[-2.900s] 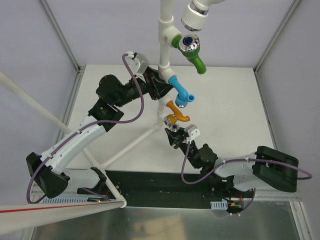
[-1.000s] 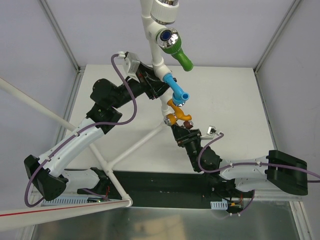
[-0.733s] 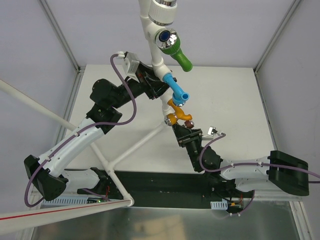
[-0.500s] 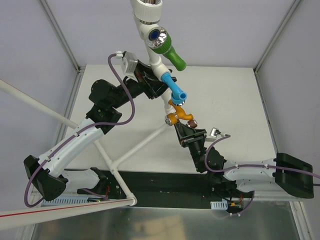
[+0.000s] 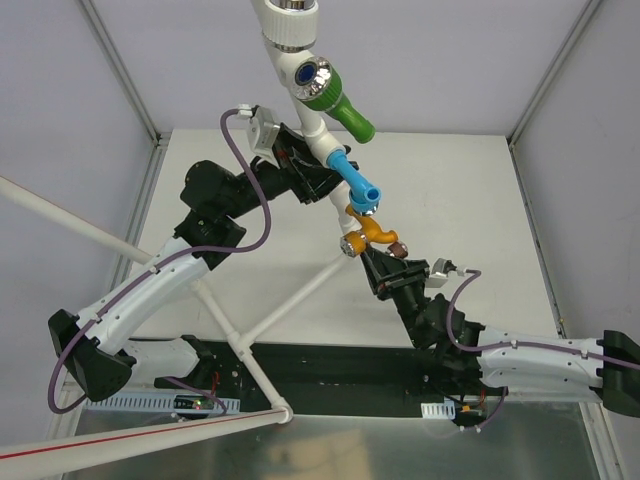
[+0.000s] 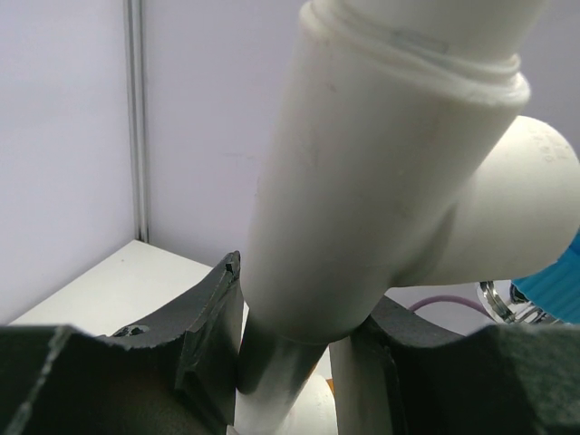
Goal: Install the water faucets
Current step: Screw the water faucet onto the adaptor.
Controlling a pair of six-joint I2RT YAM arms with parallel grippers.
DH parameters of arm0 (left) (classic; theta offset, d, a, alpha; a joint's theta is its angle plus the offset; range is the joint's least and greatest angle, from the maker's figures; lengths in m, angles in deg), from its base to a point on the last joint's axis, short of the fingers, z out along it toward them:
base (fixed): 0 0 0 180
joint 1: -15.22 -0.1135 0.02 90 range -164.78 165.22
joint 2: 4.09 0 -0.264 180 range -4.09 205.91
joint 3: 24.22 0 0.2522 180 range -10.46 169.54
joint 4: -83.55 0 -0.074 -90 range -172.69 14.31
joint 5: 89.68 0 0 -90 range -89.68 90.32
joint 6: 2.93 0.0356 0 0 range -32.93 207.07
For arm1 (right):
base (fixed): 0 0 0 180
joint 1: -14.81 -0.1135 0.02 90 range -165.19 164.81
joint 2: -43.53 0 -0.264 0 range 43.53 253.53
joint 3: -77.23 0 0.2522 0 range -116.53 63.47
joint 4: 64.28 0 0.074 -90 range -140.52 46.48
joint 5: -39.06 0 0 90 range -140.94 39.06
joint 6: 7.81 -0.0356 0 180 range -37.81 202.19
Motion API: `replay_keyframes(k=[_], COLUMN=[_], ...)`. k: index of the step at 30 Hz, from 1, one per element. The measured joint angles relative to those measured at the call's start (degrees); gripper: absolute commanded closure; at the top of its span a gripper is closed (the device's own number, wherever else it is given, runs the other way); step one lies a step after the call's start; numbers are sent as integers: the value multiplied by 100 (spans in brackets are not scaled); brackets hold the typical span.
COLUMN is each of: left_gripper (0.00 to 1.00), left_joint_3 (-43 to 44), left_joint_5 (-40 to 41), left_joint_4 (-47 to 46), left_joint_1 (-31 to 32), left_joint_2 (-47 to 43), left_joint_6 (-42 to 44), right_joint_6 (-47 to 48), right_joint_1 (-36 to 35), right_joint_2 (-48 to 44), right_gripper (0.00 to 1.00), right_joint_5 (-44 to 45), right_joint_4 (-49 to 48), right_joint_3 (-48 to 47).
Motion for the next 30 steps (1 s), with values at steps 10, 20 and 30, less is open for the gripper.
replay_keyframes(k=[10,20,30], left_gripper=[100,100,100], left_joint_3=[0,0,0], left_joint_5=[-146,-179,-492], left_joint_4=[-68,-92,-245], left_joint_1=[55,52,120], left_joint_2=[2,2,-9], left_joint_6=[-42,-74,-236], right_joint_6=[-76,229,850], right_joint_1=[11,83,177], right_joint_2=[-597,-979,-1563], right_gripper=[46,42,51], right_joint_5=[26,363,507], right_joint_4=[667,841,1707], right_joint_3=[-15,22,20])
